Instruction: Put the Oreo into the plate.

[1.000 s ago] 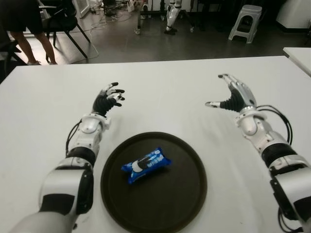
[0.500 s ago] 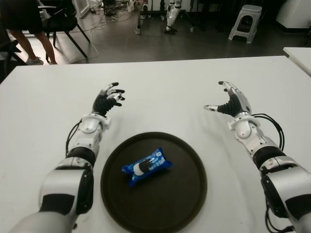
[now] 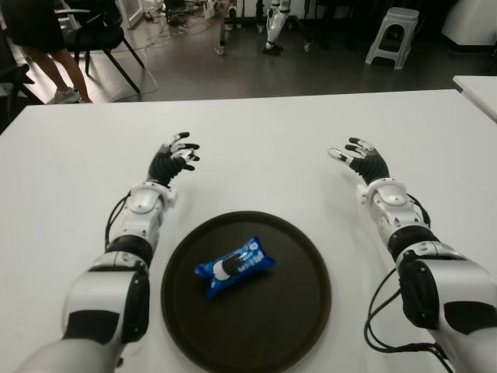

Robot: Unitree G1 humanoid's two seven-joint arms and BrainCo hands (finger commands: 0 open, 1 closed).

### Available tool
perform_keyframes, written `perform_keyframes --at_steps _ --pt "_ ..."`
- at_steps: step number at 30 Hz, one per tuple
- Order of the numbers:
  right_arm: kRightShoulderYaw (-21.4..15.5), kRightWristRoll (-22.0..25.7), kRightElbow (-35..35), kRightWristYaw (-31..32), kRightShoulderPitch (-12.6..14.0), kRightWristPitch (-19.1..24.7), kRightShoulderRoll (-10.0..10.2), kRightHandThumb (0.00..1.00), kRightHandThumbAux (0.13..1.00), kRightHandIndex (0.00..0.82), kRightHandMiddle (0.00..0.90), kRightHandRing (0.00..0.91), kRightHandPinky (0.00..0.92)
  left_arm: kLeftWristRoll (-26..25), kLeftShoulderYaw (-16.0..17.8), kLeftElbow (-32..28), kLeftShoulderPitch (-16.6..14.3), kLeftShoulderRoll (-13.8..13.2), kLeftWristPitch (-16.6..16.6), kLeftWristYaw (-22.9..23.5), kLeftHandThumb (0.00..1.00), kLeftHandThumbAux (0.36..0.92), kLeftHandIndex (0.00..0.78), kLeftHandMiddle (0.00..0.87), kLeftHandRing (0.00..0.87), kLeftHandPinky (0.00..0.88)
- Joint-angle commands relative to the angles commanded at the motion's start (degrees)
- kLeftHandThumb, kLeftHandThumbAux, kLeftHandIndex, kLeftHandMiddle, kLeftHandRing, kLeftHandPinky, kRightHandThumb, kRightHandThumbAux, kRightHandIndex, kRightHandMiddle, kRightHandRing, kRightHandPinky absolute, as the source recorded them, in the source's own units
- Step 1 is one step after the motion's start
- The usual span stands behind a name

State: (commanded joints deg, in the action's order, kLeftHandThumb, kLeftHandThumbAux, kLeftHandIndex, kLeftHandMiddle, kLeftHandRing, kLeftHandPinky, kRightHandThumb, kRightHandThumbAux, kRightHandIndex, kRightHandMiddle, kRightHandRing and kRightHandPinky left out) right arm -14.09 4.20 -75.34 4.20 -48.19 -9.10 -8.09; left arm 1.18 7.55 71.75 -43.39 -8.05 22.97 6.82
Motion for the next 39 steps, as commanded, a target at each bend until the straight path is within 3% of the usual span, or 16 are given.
perform_keyframes --at_steps 9,18,39 --pt "-1.6 1.1 0.1 -1.3 -0.4 0.6 0.4 0.000 0.765 0.183 0.259 0.290 0.349 0.3 -0.2 0.2 0.0 -0.3 0.3 0.4 0.243 0.640 0.160 0.303 0.358 0.418" --pt "1.4 -2.9 -0.2 -4.3 0.3 -2.1 -0.1 0.001 0.761 0.191 0.270 0.307 0.360 0.4 -0.3 0.4 -0.1 -0.5 0.3 1.1 0.243 0.645 0.168 0.319 0.379 0.443" --pt "6.8 -10.0 -0.3 -8.2 1.5 -8.2 -0.4 0.000 0.809 0.217 0.278 0.282 0.295 0.6 -0.5 0.5 -0.3 -0.7 0.2 2.1 0.200 0.620 0.162 0.302 0.348 0.401"
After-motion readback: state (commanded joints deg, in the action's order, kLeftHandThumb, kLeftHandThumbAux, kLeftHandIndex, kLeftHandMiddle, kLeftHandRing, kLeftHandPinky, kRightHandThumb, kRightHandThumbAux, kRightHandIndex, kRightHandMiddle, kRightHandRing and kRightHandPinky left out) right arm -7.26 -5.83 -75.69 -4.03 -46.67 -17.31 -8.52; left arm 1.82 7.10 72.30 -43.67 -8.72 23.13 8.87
